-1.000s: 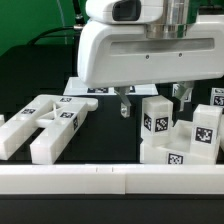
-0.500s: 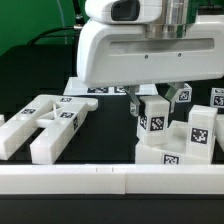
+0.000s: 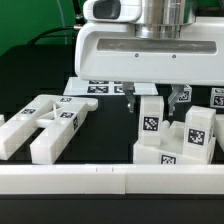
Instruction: Assemble chair
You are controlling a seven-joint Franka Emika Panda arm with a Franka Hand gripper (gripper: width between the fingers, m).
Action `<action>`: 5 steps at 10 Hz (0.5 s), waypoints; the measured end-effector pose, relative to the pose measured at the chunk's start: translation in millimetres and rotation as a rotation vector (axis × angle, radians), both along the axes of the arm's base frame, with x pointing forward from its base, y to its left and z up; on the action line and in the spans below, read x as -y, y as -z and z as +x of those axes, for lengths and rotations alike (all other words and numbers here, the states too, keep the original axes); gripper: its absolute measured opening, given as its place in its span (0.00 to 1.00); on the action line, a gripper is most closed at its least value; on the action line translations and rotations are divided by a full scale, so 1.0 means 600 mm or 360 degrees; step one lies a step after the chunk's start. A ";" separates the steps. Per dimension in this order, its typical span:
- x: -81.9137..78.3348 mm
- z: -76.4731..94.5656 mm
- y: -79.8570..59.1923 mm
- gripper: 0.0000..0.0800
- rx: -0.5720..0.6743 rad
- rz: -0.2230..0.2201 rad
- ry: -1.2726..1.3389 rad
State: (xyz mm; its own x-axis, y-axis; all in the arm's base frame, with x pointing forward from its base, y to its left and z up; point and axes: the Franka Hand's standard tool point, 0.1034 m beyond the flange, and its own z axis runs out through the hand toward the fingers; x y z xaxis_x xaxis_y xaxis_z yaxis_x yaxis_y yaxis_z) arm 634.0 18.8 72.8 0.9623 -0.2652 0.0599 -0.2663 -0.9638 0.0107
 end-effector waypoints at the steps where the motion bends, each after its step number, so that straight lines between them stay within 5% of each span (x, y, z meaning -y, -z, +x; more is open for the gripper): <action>1: 0.001 0.000 0.001 0.36 0.0003 0.0022 0.0141; 5: -0.005 -0.006 0.006 0.36 -0.0016 0.0083 0.0677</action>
Offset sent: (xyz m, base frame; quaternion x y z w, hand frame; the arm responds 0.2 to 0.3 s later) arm 0.0000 0.0000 0.0000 0.0000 0.0000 0.1938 0.9810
